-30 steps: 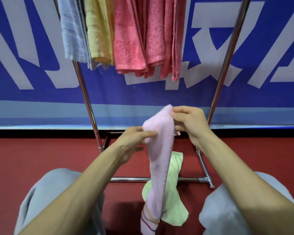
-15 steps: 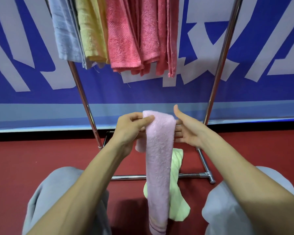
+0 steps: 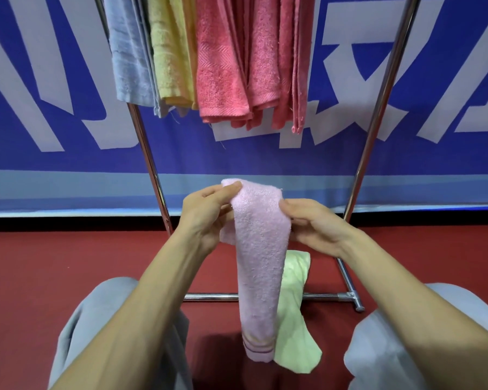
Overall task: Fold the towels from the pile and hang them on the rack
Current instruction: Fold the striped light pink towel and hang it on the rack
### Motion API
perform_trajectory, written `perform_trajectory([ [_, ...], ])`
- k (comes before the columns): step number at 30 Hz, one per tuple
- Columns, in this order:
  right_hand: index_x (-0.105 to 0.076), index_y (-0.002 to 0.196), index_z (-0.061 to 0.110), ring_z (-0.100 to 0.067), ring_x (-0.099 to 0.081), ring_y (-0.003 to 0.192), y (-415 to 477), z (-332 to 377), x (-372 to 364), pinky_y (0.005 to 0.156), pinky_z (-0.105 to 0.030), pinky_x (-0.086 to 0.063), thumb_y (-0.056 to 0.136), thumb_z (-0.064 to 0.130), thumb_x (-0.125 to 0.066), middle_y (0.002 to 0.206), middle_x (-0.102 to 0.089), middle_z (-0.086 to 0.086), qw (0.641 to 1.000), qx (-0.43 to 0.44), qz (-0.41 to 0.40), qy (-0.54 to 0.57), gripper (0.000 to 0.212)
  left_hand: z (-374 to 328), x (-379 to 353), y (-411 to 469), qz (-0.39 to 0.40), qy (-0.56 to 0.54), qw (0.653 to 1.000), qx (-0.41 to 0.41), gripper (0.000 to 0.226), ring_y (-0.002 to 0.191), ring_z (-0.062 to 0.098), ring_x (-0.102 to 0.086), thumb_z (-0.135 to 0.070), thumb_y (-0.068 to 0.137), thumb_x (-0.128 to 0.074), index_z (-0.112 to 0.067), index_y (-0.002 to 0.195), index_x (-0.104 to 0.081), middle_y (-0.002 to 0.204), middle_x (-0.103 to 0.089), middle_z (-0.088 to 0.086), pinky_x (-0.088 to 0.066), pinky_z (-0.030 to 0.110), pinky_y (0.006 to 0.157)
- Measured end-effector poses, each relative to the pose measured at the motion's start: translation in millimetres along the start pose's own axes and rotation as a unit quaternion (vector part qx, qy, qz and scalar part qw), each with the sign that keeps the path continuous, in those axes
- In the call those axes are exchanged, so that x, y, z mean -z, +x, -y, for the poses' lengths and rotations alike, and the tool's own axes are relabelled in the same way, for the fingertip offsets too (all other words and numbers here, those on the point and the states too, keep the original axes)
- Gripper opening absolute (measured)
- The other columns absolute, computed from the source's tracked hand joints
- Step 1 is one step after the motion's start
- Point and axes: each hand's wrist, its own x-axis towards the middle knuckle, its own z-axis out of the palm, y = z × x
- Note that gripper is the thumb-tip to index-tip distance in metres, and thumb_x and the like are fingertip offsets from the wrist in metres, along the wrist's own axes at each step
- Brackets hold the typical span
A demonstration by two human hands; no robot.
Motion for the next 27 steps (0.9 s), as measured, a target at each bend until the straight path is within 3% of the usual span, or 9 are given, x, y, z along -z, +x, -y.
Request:
perform_trajectory([
  [1,-0.063,0.073,0.010,-0.004,-0.059,0.062,0,0,-1,0.087,-0.036,-0.038,0.097,0.015,-0.049,0.055,-0.061,0.008,1.000,0.001,0.006,-0.008,0.028,0,1,1,-0.004,0.013,1.000,-0.005,0.017,0.062,0.014,-0.060,-0.010,0.081,-0.073,0.002,0.092,-0.069,0.068,-0.067,0.004,-0.054,0.021,0.059],
  [3,-0.062,0.096,-0.002,-0.011,-0.063,0.075,-1,-1,0,0.083,-0.031,-0.045,0.089,0.011,-0.062,0.078,-0.069,-0.002,1.000,0.004,0.009,-0.026,0.015,0,2,3,-0.017,0.049,0.998,-0.023,0.029,0.065,0.017,-0.060,-0.012,0.079,-0.074,0.007,0.100,-0.067,0.075,-0.067,0.007,-0.053,0.026,0.065],
  [5,-0.060,0.116,-0.005,-0.017,-0.064,0.091,-1,0,1,0.084,-0.027,-0.048,0.085,0.007,-0.066,0.101,-0.069,-0.011,0.999,-0.001,0.003,-0.036,0.034,0,2,4,-0.024,0.064,0.997,-0.035,0.035,0.071,0.020,-0.058,-0.012,0.078,-0.075,0.010,0.103,-0.065,0.082,-0.065,0.012,-0.051,0.029,0.068],
  [9,-0.066,0.097,-0.001,-0.004,-0.047,0.058,-1,-1,-3,0.067,-0.024,-0.030,0.087,0.004,-0.061,0.074,-0.065,0.005,0.998,0.009,-0.011,-0.058,0.012,1,3,4,-0.022,0.082,0.996,-0.039,0.033,0.068,0.019,-0.057,-0.014,0.078,-0.075,0.010,0.100,-0.065,0.082,-0.063,0.013,-0.051,0.025,0.060],
  [13,-0.070,0.089,0.005,-0.012,-0.060,0.078,2,-3,-5,0.080,-0.027,-0.046,0.085,0.005,-0.066,0.085,-0.069,-0.003,0.986,0.081,-0.109,-0.092,0.006,3,5,9,-0.041,0.103,0.992,-0.060,0.020,0.065,0.017,-0.058,-0.015,0.078,-0.075,0.001,0.088,-0.067,0.080,-0.064,0.010,-0.052,0.024,0.057],
  [18,-0.067,0.087,0.007,0.000,-0.058,0.060,0,4,-11,0.062,-0.013,-0.045,0.090,0.004,-0.060,0.067,-0.067,0.008,0.988,0.095,-0.105,-0.059,0.008,9,1,11,-0.045,0.113,0.990,-0.074,0.025,0.067,0.015,-0.060,-0.020,0.084,-0.069,0.001,0.095,-0.069,0.082,-0.067,0.005,-0.051,0.026,0.061],
  [22,-0.068,0.095,0.006,-0.010,-0.062,0.075,0,6,-10,0.072,-0.025,-0.051,0.093,0.011,-0.058,0.081,-0.068,0.000,0.987,0.071,-0.137,-0.036,0.011,11,0,11,0.010,0.122,0.991,-0.057,0.022,0.090,0.013,-0.065,-0.028,0.088,-0.063,-0.016,0.106,-0.068,0.102,-0.070,-0.002,-0.051,0.026,0.076],
  [24,-0.069,0.098,0.005,-0.014,-0.063,0.078,1,7,-8,0.075,-0.028,-0.053,0.092,0.012,-0.061,0.086,-0.070,-0.004,0.981,0.063,-0.180,-0.017,0.013,16,-1,14,0.031,0.148,0.988,-0.028,0.036,0.098,0.014,-0.063,-0.029,0.085,-0.066,-0.018,0.119,-0.060,0.112,-0.065,-0.001,-0.051,0.029,0.082],
  [27,-0.070,0.098,0.003,-0.015,-0.064,0.079,2,10,-2,0.077,-0.030,-0.054,0.090,0.013,-0.063,0.085,-0.070,-0.006,0.976,0.043,-0.212,0.025,0.014,27,-4,15,0.080,0.206,0.975,0.024,0.038,0.088,0.014,-0.064,-0.027,0.082,-0.069,-0.009,0.114,-0.059,0.105,-0.066,0.002,-0.043,0.029,0.079],
])
